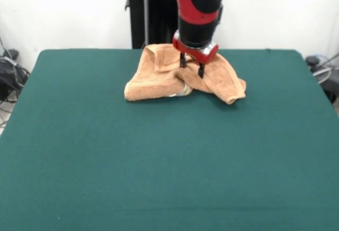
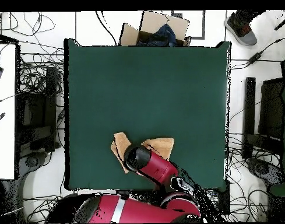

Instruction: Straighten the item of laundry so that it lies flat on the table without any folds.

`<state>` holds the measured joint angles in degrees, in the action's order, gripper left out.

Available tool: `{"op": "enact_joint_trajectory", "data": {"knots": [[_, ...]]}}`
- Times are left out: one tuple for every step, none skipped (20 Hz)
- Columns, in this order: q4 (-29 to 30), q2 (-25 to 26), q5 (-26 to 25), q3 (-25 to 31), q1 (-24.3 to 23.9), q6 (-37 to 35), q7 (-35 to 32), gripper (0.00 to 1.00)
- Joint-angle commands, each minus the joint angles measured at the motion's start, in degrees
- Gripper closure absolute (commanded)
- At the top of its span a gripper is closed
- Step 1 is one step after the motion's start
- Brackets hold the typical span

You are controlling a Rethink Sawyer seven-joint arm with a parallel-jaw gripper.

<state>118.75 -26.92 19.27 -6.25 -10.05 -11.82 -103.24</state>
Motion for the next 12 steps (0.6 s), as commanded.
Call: {"op": "enact_joint_trajectory", "data": {"knots": [[1.03, -2.07, -26.0, 6.57, -6.3, 19.64, 7.95, 0.0], [0.72, -1.62, -26.66, 6.63, -6.05, 20.6, 6.57, 0.0], [0.06, -1.26, -27.54, 6.34, -5.53, 20.49, 5.21, 0.0], [-1.0, -0.2, -28.15, 6.04, -4.87, 20.44, 3.29, 0.0], [-1.96, 0.52, -29.18, 5.84, -4.43, 20.39, 1.85, 0.0], [-3.09, 1.24, -29.83, 4.92, -3.08, 20.66, 0.24, 0.0], [-3.61, 1.38, -30.02, 4.25, -2.15, 20.22, -0.86, 0.0], [-4.21, 1.46, -30.03, 3.17, -0.7, 19.71, -2.1, 0.0], [-4.43, 1.46, -30.51, 3.01, -0.39, 19.62, -3.04, 0.0], [-4.4, 1.39, -30.38, 2.86, -0.17, 19.53, -3.86, 0.0], [-4.44, 1.15, -30.58, 2.62, 0.06, 19.47, -4.35, 0.0], [-4.02, 0.21, -30.48, 2.81, -0.17, 18.9, -4.82, 0.0]]}}
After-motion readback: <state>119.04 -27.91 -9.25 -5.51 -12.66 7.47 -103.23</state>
